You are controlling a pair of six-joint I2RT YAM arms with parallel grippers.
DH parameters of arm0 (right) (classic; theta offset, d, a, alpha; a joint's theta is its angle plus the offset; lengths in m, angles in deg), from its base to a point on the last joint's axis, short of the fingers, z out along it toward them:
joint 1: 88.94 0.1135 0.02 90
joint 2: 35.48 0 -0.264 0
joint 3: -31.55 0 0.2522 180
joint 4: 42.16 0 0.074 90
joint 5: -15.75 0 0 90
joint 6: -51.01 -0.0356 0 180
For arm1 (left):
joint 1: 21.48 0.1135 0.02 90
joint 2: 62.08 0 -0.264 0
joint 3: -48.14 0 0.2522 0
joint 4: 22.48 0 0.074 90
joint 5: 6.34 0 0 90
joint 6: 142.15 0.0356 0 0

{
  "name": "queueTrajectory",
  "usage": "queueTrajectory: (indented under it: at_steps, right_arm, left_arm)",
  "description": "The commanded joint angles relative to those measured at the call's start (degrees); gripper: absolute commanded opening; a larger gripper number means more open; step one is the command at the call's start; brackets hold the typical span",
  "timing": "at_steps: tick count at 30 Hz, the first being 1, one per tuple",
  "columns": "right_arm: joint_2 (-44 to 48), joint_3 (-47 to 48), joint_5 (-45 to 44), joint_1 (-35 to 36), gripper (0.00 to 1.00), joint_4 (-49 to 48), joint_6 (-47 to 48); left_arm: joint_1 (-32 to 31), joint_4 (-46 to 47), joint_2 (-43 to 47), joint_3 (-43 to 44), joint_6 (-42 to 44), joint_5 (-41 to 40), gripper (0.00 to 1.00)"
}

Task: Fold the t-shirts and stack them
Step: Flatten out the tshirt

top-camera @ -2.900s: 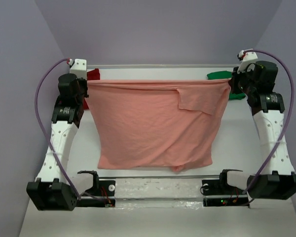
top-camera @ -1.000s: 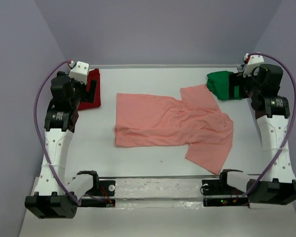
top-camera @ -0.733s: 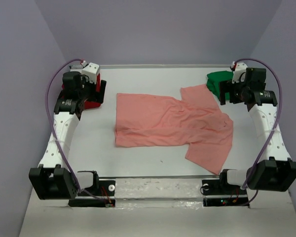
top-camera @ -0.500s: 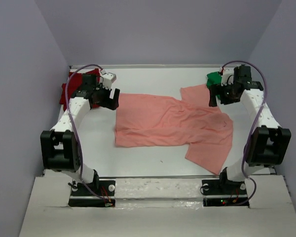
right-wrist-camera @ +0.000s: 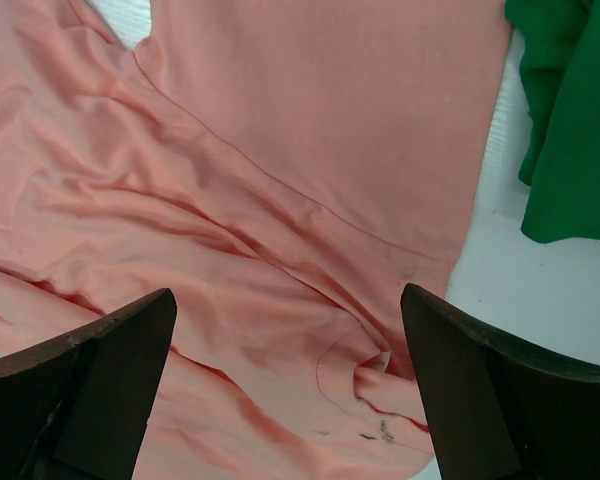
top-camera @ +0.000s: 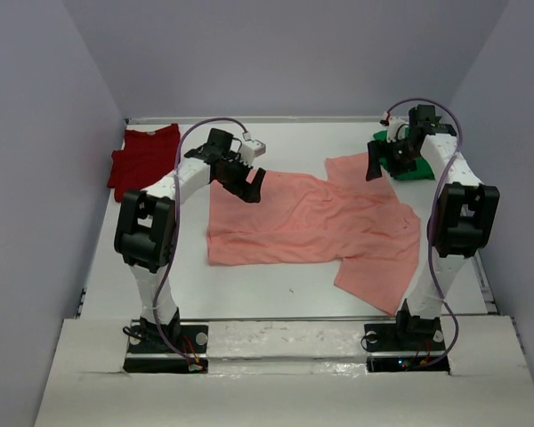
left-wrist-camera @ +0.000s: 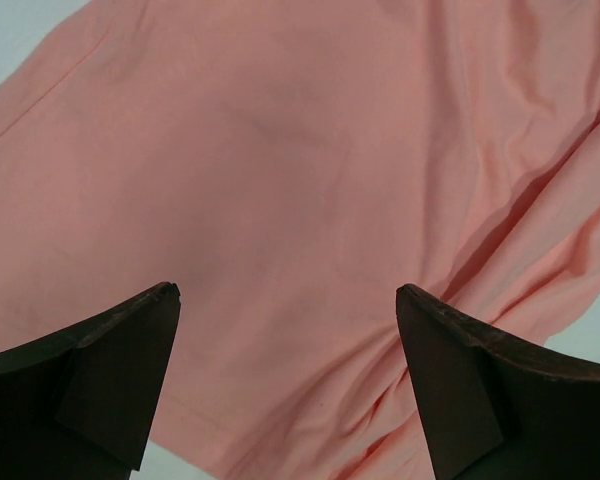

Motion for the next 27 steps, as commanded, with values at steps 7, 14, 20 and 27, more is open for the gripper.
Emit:
queueTrajectory:
  at_steps: [7, 14, 20, 27]
  right_arm:
    - [-5.04, 4.18, 0.24, -0.32, 1.0, 3.51, 2.74]
    - [-5.39, 4.09, 2.96, -0.32, 1.0, 5.09, 4.23]
    - [-5.13, 0.85, 3.5, 0.72, 1.0, 5.45, 5.9]
    - [-8.46, 2.76, 2.35, 1.95, 1.0, 6.06, 6.26]
  left_arm:
    - [-1.93, -0.53, -8.54, 3.56, 0.3, -3.37, 0.99]
    - [-1.76, -2.03, -13.21, 6.63, -0.31, -10.92, 0.99]
    - [-1.85, -0.79, -15.4, 9.44, -2.16, -17.69, 0.99]
    - [-1.85, -0.53, -17.16, 12.96, -3.74, -28.05, 0.99]
